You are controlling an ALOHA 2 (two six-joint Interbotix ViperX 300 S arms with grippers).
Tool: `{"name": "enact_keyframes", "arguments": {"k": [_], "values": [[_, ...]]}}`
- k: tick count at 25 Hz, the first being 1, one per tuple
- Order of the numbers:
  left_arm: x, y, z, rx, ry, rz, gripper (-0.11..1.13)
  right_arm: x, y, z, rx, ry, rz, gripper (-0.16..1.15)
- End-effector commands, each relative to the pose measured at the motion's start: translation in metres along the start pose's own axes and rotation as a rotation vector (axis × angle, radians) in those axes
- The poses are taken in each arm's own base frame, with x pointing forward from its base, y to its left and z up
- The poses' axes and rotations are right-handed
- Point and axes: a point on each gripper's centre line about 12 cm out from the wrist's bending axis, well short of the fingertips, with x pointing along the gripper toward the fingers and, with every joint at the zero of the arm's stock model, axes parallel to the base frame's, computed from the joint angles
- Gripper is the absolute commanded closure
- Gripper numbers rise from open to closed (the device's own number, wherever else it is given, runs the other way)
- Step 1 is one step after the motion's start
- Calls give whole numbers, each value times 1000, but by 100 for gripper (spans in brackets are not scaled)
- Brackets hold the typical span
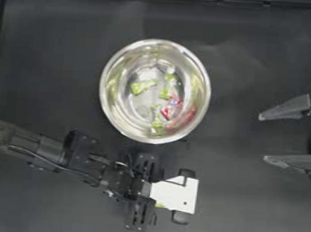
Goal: Put candies in bowl
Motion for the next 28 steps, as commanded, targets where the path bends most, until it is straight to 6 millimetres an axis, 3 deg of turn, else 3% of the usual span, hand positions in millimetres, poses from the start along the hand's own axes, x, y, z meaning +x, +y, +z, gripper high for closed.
{"name": "enact_keyframes", "arguments": {"k": [1,7,9,15,22,28], "values": [[-13,-2,15,1,-44,-5,4,1,0,3,3,-9,1,-1],[-10,-3,13,1,-23,-4,6,1,0,4,1,-14,2,-1],[-9,-3,11,2,-9,-2,14,1,0,5,3,-17,2,-1],[-13,-8,11,23,5,-5,73,1,1,5,1,-21,3,-1],[-32,-16,25,61,-53,-17,70,1,0,5,4,-20,3,-1],[-77,-4,39,78,-146,-6,70,1,0,5,4,-20,3,-1]]}}
